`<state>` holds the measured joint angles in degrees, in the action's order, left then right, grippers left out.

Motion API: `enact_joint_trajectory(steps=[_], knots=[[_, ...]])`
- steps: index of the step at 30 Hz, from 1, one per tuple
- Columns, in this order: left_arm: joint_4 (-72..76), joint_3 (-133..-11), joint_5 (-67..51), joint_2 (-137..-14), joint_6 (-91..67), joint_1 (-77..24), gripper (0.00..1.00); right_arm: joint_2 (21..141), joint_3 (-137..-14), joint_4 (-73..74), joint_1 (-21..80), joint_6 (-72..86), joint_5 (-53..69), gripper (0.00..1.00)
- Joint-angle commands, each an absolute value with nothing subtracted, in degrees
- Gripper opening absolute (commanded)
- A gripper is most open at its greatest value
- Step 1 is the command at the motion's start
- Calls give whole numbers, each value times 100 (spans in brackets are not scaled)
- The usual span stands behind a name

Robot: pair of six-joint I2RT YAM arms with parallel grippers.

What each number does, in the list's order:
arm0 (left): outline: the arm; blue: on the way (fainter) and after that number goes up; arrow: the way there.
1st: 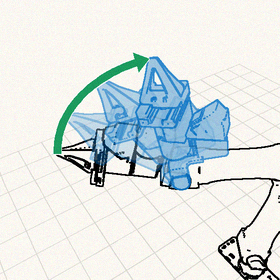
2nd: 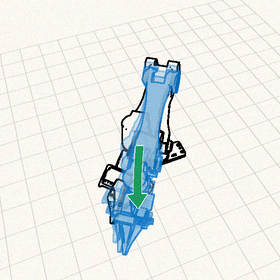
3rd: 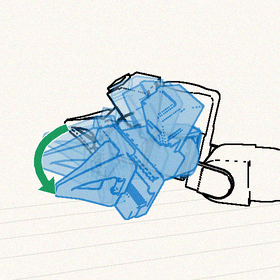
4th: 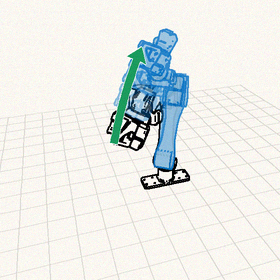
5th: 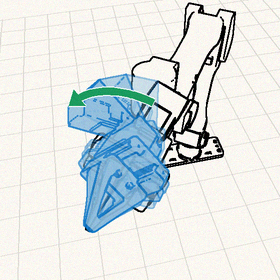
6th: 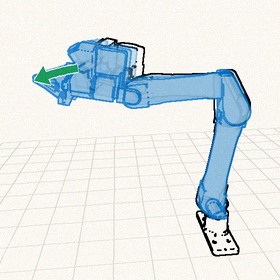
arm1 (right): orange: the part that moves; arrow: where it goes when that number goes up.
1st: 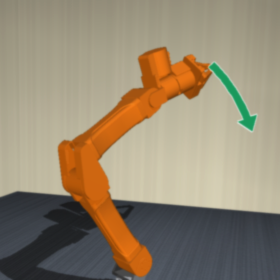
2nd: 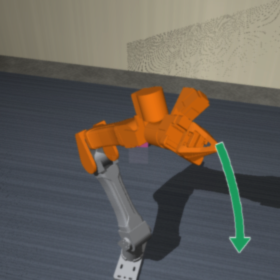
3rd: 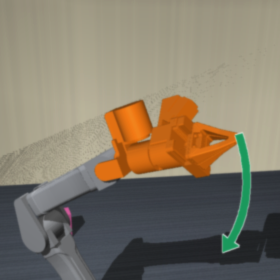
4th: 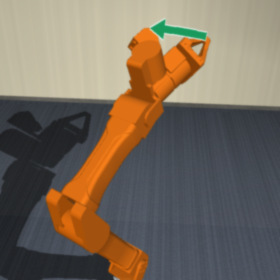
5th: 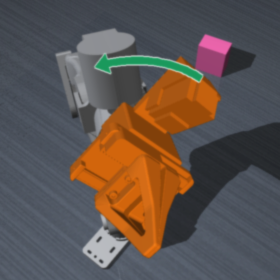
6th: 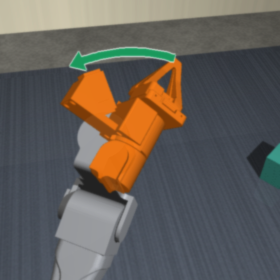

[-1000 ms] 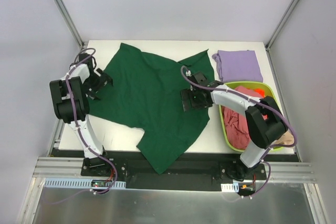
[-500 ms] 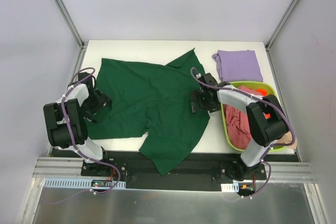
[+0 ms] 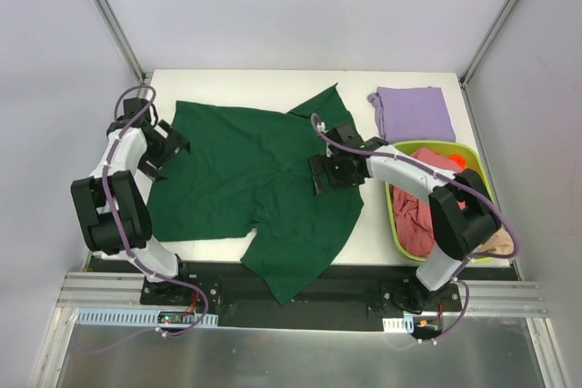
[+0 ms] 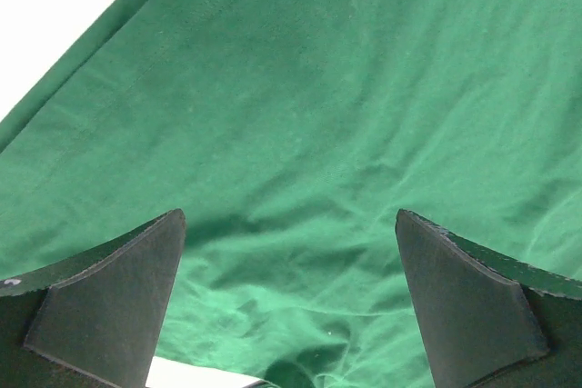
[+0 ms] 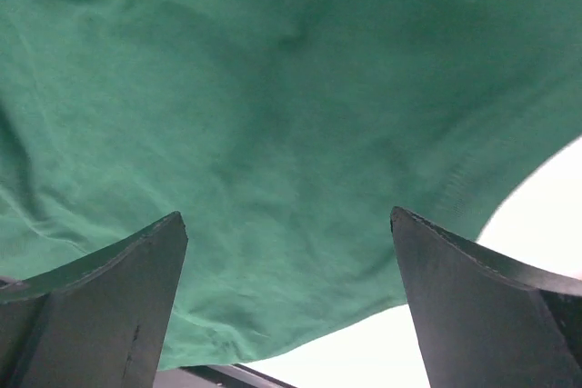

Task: Fold and stack the t-shirts
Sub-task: Flatten out the tshirt

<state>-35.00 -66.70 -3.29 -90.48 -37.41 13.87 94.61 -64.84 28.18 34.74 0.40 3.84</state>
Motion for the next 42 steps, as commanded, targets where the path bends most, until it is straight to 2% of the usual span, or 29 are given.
enact_joint_trajectory(steps=[1,12,23,29,35,42], knots=[[-3393,-6759,-1019,-9605,-3419,1345,99,10071,-6784,2655,3612,351,747,96],[-3349,-6847,-774,-10450,-3287,1362,99,11109,-7049,3006,2796,-156,861,96],[-3533,-6548,-71,-10257,-3393,1380,99,10680,-7145,3726,2285,-957,352,96],[-3683,-6626,-395,-9695,-3296,1371,99,10029,-7215,3946,2303,-1265,526,96],[-3700,-7487,-747,-9606,-3138,1266,99,10054,-8093,3824,2329,-1143,572,96],[-3762,-8664,-1142,-10677,-3146,1213,99,11450,-9674,3858,2250,-1055,695,96]])
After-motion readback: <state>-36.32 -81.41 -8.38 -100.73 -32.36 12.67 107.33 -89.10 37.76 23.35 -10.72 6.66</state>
